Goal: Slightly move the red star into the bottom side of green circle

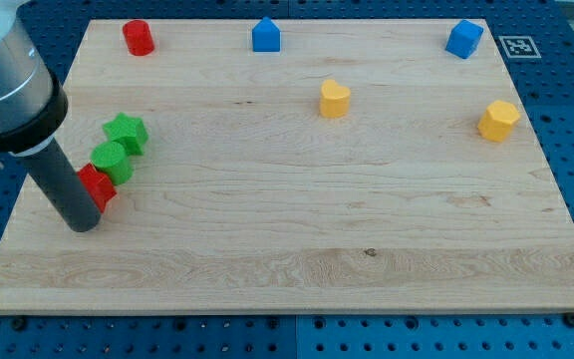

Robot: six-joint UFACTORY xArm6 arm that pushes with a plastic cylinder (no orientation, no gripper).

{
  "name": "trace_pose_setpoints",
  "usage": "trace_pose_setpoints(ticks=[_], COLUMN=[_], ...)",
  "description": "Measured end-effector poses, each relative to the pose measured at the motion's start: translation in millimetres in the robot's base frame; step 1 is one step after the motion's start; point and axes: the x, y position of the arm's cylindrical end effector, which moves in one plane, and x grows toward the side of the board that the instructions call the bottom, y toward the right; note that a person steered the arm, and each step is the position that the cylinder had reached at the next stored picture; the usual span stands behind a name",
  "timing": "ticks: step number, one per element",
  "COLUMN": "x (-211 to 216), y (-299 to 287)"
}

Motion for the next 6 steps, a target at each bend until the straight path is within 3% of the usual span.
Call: trace_pose_setpoints(ticks=[1, 2, 6], x=[12, -2, -17], y=[-31, -85, -32])
